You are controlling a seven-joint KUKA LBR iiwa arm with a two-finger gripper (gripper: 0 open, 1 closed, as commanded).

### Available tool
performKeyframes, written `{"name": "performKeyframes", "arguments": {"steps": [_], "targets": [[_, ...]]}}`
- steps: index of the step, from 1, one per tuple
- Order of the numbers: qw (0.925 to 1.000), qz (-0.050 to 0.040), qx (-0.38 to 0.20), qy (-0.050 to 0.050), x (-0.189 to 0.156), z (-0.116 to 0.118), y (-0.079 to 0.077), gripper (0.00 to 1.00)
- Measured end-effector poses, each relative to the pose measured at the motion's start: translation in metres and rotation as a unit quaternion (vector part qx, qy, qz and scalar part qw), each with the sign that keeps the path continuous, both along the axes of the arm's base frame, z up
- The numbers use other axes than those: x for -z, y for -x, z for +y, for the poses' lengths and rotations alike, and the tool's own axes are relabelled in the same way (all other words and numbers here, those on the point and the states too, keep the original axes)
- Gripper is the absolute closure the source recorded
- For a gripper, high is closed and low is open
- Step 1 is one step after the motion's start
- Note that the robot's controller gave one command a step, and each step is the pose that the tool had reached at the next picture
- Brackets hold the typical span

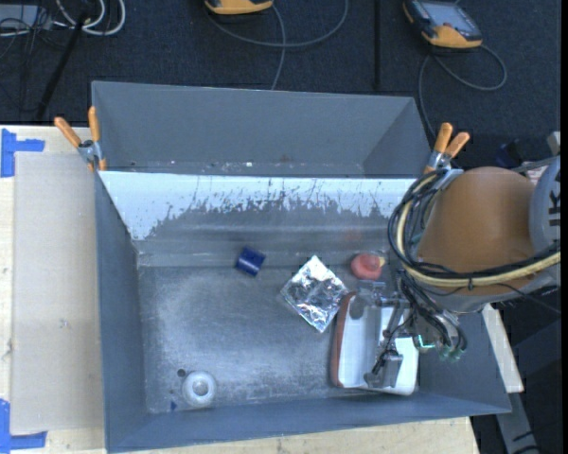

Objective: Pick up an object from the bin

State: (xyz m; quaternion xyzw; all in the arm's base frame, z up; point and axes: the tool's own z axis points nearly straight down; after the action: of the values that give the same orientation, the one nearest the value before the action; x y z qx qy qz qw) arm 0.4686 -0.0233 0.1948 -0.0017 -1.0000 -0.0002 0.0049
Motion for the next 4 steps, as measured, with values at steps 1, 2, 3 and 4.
{"name": "performKeyframes", "arguments": {"steps": [1,2,3,4], "targets": [[0.9998,-0.0033,-0.017,-0.004,0.122,-0.078,-0.145,0.00],[0.9999,-0.0079,-0.008,0.001,0.093,-0.106,-0.153,0.00],[0.9999,-0.0057,0.013,0.000,0.095,-0.109,-0.154,0.00],[0.9827,-0.0052,0.185,0.001,0.124,-0.106,-0.136,0.00]]}}
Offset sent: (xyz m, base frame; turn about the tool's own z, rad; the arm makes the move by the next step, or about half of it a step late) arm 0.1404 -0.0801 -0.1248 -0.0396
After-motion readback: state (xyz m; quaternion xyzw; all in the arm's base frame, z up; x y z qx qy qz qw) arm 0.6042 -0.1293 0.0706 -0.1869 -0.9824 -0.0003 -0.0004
